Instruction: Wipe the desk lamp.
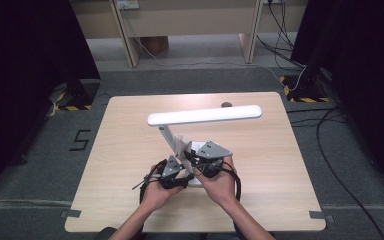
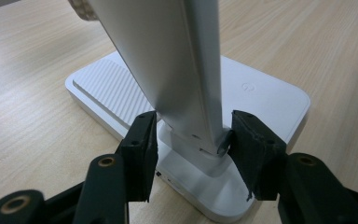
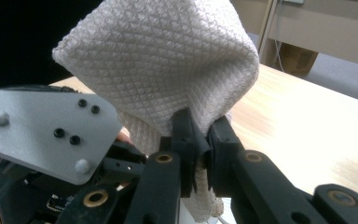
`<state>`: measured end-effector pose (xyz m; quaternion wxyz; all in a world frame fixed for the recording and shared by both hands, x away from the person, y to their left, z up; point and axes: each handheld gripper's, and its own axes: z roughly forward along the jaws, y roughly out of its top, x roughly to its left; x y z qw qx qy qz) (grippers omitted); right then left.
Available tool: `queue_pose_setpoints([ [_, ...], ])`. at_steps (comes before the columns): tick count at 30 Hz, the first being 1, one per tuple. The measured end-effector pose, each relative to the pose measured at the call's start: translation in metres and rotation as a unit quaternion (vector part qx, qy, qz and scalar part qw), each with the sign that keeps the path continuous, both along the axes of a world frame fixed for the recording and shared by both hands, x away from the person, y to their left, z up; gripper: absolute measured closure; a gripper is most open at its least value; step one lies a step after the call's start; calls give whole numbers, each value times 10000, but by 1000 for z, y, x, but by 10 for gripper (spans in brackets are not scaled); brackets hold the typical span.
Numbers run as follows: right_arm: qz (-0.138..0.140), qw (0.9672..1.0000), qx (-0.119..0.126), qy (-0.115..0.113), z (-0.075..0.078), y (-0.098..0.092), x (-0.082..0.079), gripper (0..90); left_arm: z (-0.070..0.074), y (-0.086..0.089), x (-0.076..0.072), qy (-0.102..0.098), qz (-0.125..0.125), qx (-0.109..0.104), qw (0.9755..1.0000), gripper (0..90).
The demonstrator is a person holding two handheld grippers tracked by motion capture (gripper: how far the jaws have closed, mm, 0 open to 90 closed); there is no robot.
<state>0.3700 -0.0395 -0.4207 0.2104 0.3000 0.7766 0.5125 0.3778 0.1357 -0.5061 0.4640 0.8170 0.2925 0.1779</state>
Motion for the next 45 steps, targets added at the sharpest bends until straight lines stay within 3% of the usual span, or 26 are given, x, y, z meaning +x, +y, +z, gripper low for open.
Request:
queue_pose_setpoints([
  [23,-59,9994,-127,305,-22,-6,4,837,2,-1,-1,-48,-20,-50,10000,509],
  [28,-74,9994,-140,312,-24,-6,4,837,10,5,-8,-96,-29,-62,9999,489],
  [33,-82,9993,-152,336,-27,-8,4,836,31,28,-23,-193,107,-238,9995,452],
  [37,-87,9992,-170,343,-28,-8,3,836,62,51,-31,-425,211,-497,9976,427],
  [41,-113,9991,-164,386,-29,-8,2,836,97,65,-31,-677,253,-897,9933,419],
  [45,-98,9990,-200,379,-31,-8,2,836,124,66,-19,-772,240,-1331,9878,413],
])
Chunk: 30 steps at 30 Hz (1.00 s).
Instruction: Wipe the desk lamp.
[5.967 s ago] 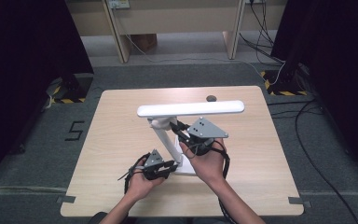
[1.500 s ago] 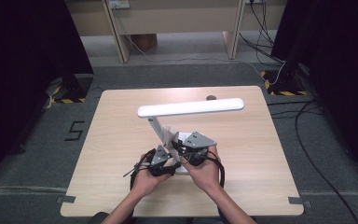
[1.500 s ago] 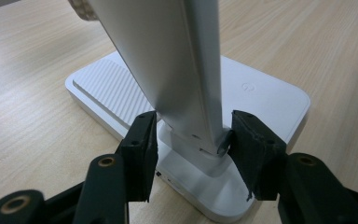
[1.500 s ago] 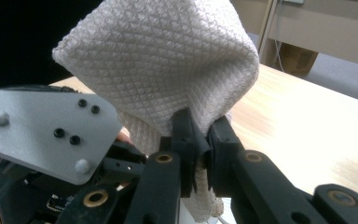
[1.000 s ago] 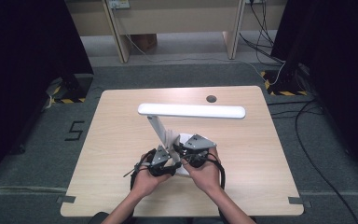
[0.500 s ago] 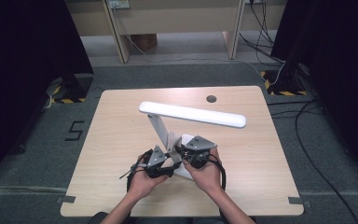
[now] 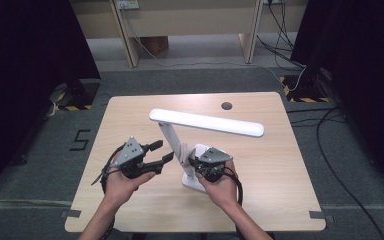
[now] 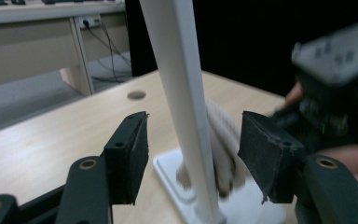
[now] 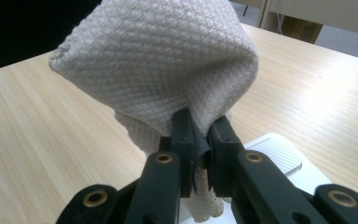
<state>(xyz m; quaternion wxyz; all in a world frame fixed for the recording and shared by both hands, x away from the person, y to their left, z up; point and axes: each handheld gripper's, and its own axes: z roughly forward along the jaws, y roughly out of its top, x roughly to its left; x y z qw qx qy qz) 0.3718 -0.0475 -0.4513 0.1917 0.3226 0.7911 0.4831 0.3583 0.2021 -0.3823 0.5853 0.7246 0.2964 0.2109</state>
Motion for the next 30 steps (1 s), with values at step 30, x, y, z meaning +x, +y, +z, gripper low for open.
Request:
queue_pose_setpoints([
  [30,-69,9996,-274,-53,-14,3,-6,836,33,-40,6,-232,1514,-334,9876,711],
])
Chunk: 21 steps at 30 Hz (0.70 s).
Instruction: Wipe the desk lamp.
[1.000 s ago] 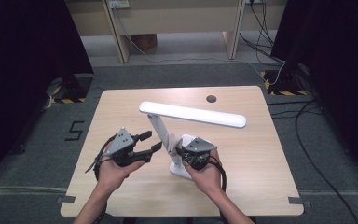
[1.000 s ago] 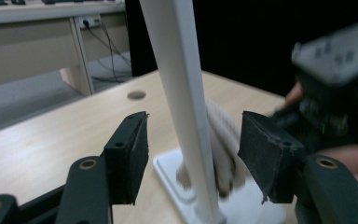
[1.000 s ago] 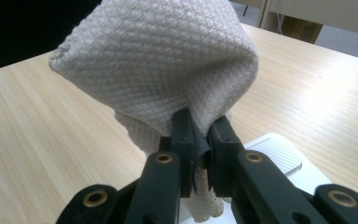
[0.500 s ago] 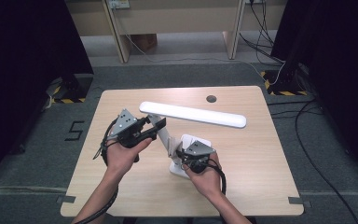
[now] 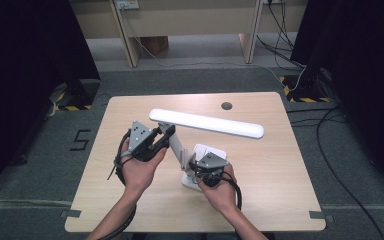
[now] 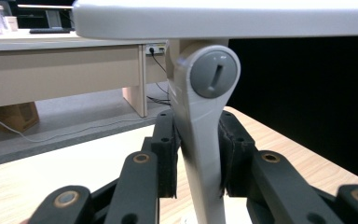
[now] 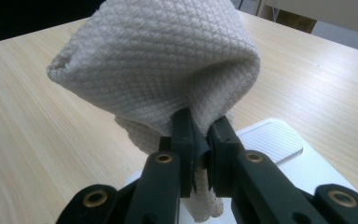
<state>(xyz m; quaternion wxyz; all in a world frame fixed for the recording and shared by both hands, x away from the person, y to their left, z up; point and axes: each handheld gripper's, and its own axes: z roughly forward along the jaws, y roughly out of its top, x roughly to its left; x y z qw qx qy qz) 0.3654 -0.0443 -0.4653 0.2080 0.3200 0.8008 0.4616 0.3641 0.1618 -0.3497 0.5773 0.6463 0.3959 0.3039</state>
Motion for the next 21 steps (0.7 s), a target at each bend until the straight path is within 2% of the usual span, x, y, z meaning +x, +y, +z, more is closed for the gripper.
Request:
queue_pose_setpoints([
  [21,29,9995,-261,151,-15,1,2,837,-1,1,-6,-67,167,49,9998,710],
])
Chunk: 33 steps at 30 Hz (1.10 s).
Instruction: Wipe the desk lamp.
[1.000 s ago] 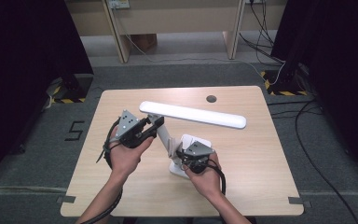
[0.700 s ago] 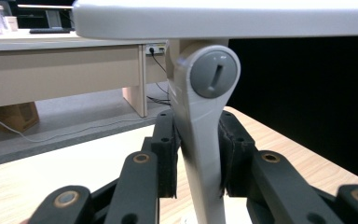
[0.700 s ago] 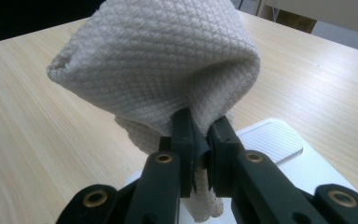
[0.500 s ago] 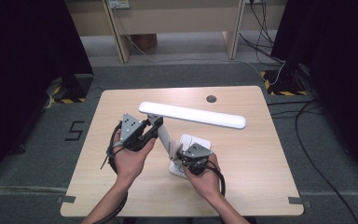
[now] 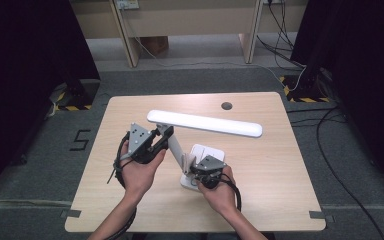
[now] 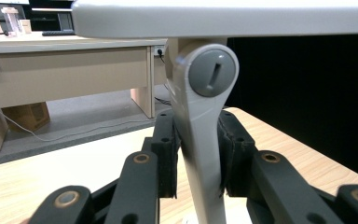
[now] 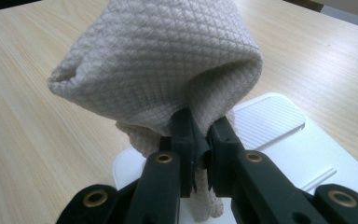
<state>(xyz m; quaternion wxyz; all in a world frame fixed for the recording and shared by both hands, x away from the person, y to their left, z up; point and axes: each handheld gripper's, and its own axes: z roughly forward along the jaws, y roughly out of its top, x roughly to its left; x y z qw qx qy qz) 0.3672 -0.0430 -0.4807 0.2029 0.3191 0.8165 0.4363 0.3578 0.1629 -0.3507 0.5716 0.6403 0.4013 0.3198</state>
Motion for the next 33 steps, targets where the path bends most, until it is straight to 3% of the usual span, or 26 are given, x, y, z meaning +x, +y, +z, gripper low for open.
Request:
queue_pose_setpoints([
  [19,90,9996,-125,231,-9,1,3,839,0,1,-6,-105,141,226,9996,697],
  [33,217,9975,-497,446,-13,-4,6,843,-1,0,-7,-175,213,341,9990,691],
])
